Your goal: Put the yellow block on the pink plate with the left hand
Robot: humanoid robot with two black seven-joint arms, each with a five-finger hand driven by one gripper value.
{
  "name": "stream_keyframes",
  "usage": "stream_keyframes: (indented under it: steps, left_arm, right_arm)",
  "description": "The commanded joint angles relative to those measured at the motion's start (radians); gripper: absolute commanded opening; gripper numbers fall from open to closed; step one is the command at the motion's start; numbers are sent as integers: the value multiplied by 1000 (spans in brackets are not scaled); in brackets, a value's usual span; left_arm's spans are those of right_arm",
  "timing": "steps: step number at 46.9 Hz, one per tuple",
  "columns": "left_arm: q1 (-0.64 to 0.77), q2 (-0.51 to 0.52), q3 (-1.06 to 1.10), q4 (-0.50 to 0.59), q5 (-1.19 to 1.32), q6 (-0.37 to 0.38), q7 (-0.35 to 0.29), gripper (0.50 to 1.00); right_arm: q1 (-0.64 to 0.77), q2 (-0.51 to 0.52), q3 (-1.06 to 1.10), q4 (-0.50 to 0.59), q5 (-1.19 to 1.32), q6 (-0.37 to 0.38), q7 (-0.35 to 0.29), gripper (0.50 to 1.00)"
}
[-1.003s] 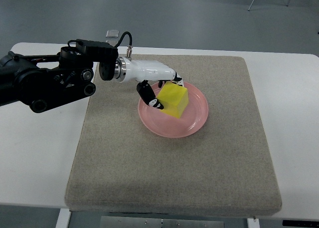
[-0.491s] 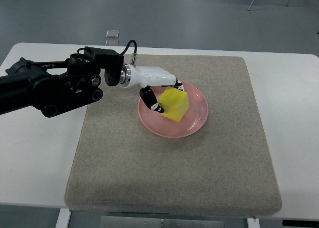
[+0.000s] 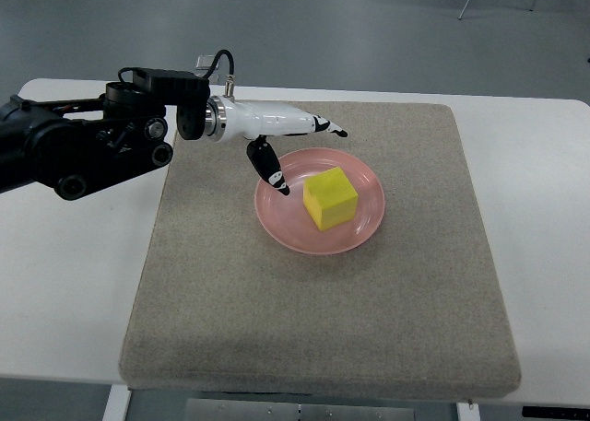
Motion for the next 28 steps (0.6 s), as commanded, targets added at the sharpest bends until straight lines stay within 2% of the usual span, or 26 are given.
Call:
stream_keyframes:
  steps: [1, 11, 28]
  left_arm:
    - [0, 29, -16, 11, -143, 7, 0, 994]
    - [0, 51, -24, 95, -450, 13, -1, 994]
    - [82, 45, -116, 262, -502, 14, 0, 994]
  right_arm:
    - [0, 0, 0, 0, 0, 0, 0, 924]
    - [0, 0, 0, -1, 0, 0, 0, 924]
    - [0, 0, 0, 0, 0, 0, 0, 924]
